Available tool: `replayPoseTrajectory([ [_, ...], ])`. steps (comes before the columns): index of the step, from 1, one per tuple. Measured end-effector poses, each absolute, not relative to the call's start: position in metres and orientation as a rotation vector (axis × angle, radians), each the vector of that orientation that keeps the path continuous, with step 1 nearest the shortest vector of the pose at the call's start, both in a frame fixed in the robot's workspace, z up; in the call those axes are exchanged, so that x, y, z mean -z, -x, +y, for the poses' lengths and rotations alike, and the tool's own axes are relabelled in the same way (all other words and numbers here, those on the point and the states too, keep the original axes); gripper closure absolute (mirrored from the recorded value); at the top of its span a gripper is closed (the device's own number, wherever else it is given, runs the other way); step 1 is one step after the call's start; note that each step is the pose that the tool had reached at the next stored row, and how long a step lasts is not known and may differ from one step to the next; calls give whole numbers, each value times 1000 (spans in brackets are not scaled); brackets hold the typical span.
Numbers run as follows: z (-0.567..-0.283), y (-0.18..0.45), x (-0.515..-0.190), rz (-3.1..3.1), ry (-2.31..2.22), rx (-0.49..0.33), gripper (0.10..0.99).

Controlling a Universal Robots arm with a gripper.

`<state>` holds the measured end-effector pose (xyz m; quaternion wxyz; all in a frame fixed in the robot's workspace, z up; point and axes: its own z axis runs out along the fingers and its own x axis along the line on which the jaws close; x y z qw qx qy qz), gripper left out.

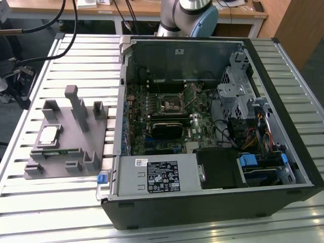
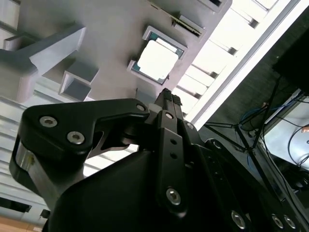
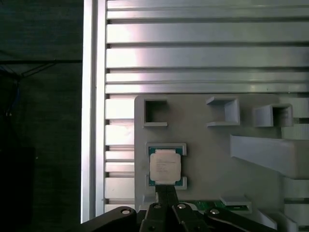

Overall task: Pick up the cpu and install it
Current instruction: 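Pick up the cpu and move it towards the insertion slot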

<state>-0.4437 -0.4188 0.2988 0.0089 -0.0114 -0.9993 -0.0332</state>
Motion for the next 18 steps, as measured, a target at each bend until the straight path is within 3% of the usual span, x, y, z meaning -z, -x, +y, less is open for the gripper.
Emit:
replayPoseTrajectory([
  [8,-419,443,-285,-3121,8,103,973],
  [11,-419,442,-279,-3121,7,103,796],
  [13,-419,442,-276,-3121,7,104,796],
  [16,-419,442,-270,-3121,7,103,620],
  [17,-419,442,-268,-3121,7,103,620],
  [18,-419,442,-266,-3121,7,103,561],
])
